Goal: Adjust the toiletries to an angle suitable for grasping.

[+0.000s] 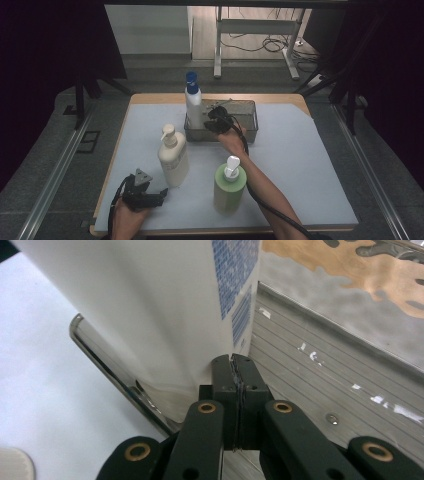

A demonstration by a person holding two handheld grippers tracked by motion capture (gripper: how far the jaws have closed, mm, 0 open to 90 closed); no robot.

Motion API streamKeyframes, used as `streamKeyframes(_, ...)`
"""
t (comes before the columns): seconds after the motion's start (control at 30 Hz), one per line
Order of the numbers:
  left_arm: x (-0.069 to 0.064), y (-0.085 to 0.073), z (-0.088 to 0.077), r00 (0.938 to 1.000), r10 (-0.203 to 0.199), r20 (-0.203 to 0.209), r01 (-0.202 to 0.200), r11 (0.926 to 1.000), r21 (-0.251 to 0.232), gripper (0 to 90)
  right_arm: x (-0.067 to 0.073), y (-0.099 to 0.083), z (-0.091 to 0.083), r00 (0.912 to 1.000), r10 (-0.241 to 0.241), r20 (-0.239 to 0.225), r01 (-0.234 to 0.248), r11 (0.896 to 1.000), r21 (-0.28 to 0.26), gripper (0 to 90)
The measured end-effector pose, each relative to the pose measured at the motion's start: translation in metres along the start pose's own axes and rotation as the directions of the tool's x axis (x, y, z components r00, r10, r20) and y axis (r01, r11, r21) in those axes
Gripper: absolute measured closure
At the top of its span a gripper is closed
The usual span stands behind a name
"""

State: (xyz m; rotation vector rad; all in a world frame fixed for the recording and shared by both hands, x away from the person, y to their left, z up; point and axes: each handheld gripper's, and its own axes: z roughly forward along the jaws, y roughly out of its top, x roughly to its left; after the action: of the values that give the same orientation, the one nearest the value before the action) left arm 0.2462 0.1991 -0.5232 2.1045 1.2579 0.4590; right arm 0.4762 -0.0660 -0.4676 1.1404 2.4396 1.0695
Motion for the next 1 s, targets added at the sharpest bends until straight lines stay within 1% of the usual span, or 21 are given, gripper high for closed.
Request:
streamKeyframes(0.27, 0.0000, 0.0000, 0.0000, 1.0000, 0.000, 0.000, 0.000, 1.0000, 0.000, 12.2, 0.0027, 0.0016, -0.0013, 0.9999, 0.001, -0.010, -0.001, 1.000, -0.006, 89.0)
streamKeyframes(0.37, 0.0000, 0.0000, 0.0000, 1.0000, 0.000, 0.000, 0.000, 1.0000, 0.000, 12.2, 0.0041, 0.0025, -0.0013, 0.9998, -0.011, -0.015, 0.010, 1.000, -0.011, 88.8)
streamKeyframes(0.4, 0.0001, 0.0000, 0.0000, 1.0000, 0.001, 0.000, -0.001, 1.0000, 0.000, 12.1, 0.0062, 0.0031, -0.0010, 0.9996, -0.016, -0.024, 0.016, 1.000, -0.012, 88.8)
streamKeyframes(0.5, 0.0000, 0.0000, 0.0000, 1.0000, 0.001, 0.000, -0.001, 1.0000, 0.000, 12.2, 0.0078, 0.0036, -0.0010, 0.9995, -0.023, -0.022, 0.022, 1.000, -0.011, 88.9)
streamKeyframes(0.67, 0.0000, 0.0000, 0.0000, 1.0000, 0.000, 0.000, 0.000, 1.0000, 0.000, 12.1, 0.0067, 0.0030, -0.0011, 0.9996, -0.016, -0.025, 0.016, 1.000, -0.012, 88.7)
streamKeyframes(0.77, 0.0000, 0.0000, 0.0000, 1.0000, 0.000, 0.000, 0.000, 1.0000, 0.000, 12.2, 0.0062, 0.0028, -0.0012, 0.9996, -0.017, -0.021, 0.017, 1.000, -0.012, 86.4)
streamKeyframes(0.83, 0.0000, 0.0000, 0.0000, 1.0000, 0.000, 0.000, 0.000, 1.0000, 0.000, 12.2, 0.0049, 0.0024, -0.0020, 0.9996, -0.016, -0.024, 0.015, 1.000, -0.011, 82.8)
streamKeyframes(0.87, 0.0000, 0.0000, 0.0000, 1.0000, 0.001, 0.000, -0.001, 1.0000, 0.000, 12.2, 0.0033, 0.0020, -0.0034, 0.9994, -0.010, -0.034, 0.009, 1.000, -0.015, 79.7)
streamKeyframes(0.9, 0.0000, 0.0000, 0.0000, 1.0000, 0.001, 0.000, -0.001, 1.0000, 0.000, 12.2, 0.0033, 0.0020, -0.0034, 0.9994, -0.010, -0.034, 0.009, 1.000, -0.015, 79.7)
streamKeyframes(0.93, 0.0000, -0.0001, 0.0000, 1.0000, 0.000, 0.000, 0.000, 1.0000, 0.000, 12.2, 0.0029, 0.0023, -0.0050, 0.9994, -0.013, -0.032, 0.012, 1.000, -0.018, 75.4)
streamKeyframes(0.97, 0.0000, -0.0001, 0.0000, 1.0000, 0.000, 0.000, 0.000, 1.0000, 0.000, 12.2, 0.0029, 0.0023, -0.0050, 0.9994, -0.013, -0.032, 0.012, 1.000, -0.018, 75.4)
streamKeyframes(1.0, -0.0001, -0.0001, 0.0000, 1.0000, 0.001, 0.000, -0.001, 1.0000, 0.000, 12.2, 0.0027, 0.0024, -0.0058, 0.9994, -0.017, -0.029, 0.017, 1.000, -0.020, 72.8)
